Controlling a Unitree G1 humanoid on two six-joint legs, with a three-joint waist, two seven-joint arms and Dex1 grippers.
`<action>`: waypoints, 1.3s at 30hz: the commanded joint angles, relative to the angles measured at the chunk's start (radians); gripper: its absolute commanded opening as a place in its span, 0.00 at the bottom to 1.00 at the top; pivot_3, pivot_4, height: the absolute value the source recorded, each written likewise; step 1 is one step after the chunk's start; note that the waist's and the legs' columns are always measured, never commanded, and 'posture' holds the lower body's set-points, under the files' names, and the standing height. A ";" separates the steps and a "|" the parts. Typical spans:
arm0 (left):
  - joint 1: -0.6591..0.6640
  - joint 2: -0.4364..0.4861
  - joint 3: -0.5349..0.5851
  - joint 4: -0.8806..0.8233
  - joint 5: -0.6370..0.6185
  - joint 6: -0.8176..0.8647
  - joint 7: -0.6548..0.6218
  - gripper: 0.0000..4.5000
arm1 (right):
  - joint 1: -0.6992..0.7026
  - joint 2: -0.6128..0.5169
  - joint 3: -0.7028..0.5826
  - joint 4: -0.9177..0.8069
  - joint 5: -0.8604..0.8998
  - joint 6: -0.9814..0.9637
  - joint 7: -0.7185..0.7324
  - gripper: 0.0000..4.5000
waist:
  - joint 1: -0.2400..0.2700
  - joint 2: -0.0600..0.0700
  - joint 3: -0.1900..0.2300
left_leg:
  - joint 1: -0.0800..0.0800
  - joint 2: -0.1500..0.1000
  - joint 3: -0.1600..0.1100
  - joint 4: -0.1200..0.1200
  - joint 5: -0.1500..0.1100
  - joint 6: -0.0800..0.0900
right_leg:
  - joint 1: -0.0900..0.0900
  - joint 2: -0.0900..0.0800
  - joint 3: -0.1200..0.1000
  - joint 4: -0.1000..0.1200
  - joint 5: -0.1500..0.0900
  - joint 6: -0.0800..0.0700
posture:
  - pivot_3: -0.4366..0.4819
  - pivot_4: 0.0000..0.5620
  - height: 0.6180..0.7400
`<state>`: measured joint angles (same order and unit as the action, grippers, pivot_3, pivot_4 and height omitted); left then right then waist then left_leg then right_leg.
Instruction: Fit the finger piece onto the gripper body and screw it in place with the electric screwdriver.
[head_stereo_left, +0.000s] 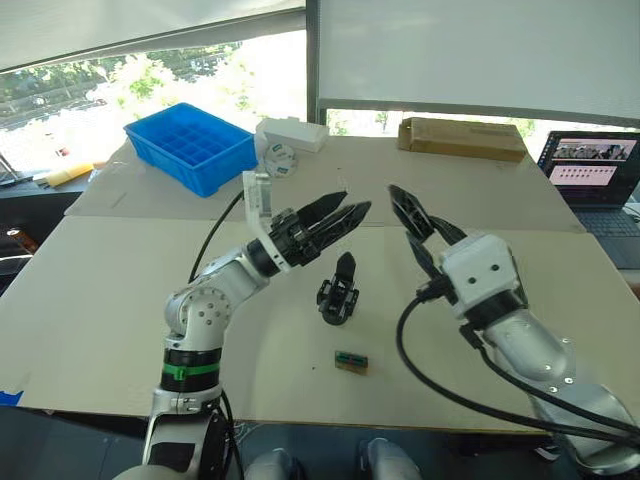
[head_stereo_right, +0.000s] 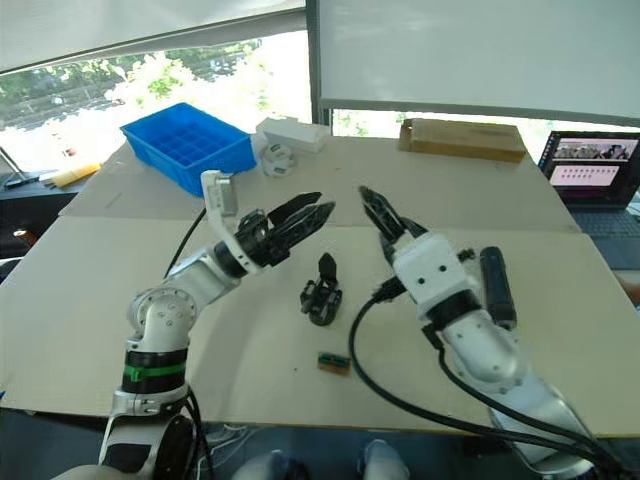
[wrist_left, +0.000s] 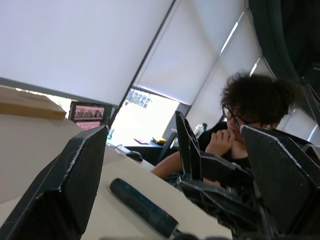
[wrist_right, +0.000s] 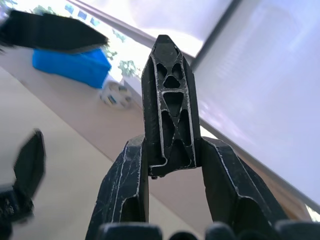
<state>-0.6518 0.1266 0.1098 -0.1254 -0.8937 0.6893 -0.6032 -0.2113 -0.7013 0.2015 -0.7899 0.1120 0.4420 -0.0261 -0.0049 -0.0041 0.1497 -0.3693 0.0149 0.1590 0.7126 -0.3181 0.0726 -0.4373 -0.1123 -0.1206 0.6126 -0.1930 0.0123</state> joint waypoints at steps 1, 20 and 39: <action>-0.021 -0.059 -0.005 0.038 0.024 -0.050 0.047 1.00 | -0.029 0.045 0.015 0.006 -0.085 -0.062 0.034 0.24 | 0.003 0.000 0.000 | 0.000 0.000 0.000 0.000 0.000 0.000 | 0.000 0.000 0.000 0.000 0.000 0.000 | 0.48 0.27 1.00; 0.037 -0.178 -0.015 -0.019 0.001 -0.100 0.083 0.00 | 0.004 0.200 -0.020 0.044 -0.200 -0.103 0.204 0.24 | 0.001 -0.001 0.000 | 0.000 0.000 0.000 0.000 0.000 0.000 | 0.000 0.000 -0.001 0.000 0.000 -0.001 | 0.48 0.27 1.00; -0.111 0.186 -0.018 0.119 -0.174 0.203 -0.311 0.00 | -0.050 -0.139 -0.594 0.024 0.921 0.566 0.655 1.00 | -0.002 -0.002 0.002 | 0.000 0.000 -0.002 0.001 0.000 0.000 | 0.000 0.001 -0.001 0.001 0.005 -0.009 | 0.48 0.27 1.00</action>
<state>-0.7162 0.2818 0.1019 -0.0123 -1.0411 0.8374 -0.8172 -0.2299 -0.8101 -0.3244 -0.7758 0.8140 0.8998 0.6242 -0.0065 -0.0058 0.1518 -0.3695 0.0154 0.1573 0.7130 -0.3181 0.0731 -0.4377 -0.1115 -0.1221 0.6127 -0.1879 0.0021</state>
